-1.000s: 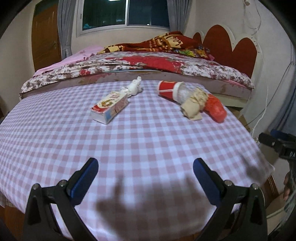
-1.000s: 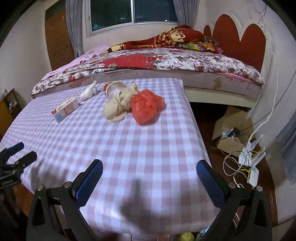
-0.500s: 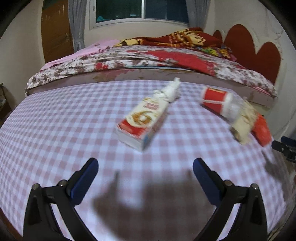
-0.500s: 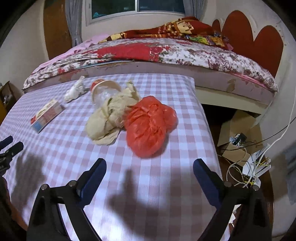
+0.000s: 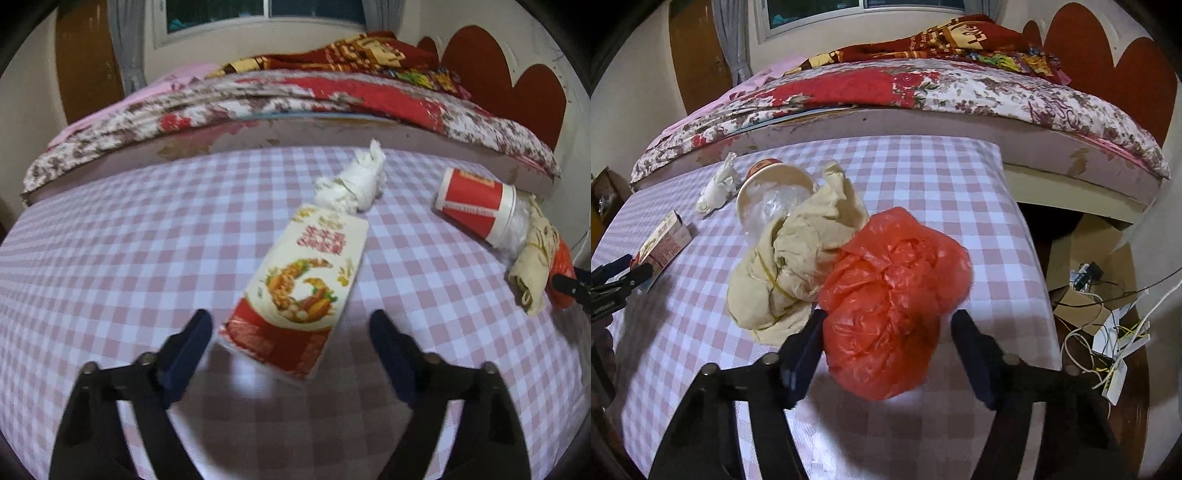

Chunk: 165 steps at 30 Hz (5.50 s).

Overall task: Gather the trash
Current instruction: 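Grasp the milk carton with the left tool while the right tool grasps the red plastic bag, then carry the carton with the left tool while the right tool carries the red bag over the bin, then open the left tool dropping the carton into the bin while the right tool drops the red bag, then move both open tools back over the table toward the paper cup and beige bundle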

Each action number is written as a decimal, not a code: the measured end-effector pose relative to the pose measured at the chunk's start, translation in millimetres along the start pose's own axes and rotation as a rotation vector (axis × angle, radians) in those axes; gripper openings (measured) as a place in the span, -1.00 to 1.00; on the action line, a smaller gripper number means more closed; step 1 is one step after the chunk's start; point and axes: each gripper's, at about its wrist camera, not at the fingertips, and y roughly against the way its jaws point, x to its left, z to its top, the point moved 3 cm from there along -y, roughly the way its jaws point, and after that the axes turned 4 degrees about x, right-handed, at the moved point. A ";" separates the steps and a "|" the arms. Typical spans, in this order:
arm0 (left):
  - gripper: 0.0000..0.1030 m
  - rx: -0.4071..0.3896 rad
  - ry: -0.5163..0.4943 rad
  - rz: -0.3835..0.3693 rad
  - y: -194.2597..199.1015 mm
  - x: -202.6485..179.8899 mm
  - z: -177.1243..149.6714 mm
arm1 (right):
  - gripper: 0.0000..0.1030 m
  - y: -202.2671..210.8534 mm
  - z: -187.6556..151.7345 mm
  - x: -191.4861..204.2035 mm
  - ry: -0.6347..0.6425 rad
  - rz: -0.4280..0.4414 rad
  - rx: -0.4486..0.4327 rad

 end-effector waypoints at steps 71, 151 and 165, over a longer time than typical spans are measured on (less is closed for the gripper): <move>-0.01 -0.134 -0.326 -0.359 184.8 -276.8 -157.1 | -0.32 223.7 -252.2 -122.3 -0.194 -0.055 -0.151; 0.98 0.186 -0.475 -0.352 84.7 -393.4 -273.3 | 0.98 103.2 -395.8 -209.1 -0.156 -0.276 0.354; 0.98 0.121 -0.456 -0.343 114.7 -373.9 -260.4 | 0.98 134.0 -380.5 -191.8 -0.144 -0.281 0.287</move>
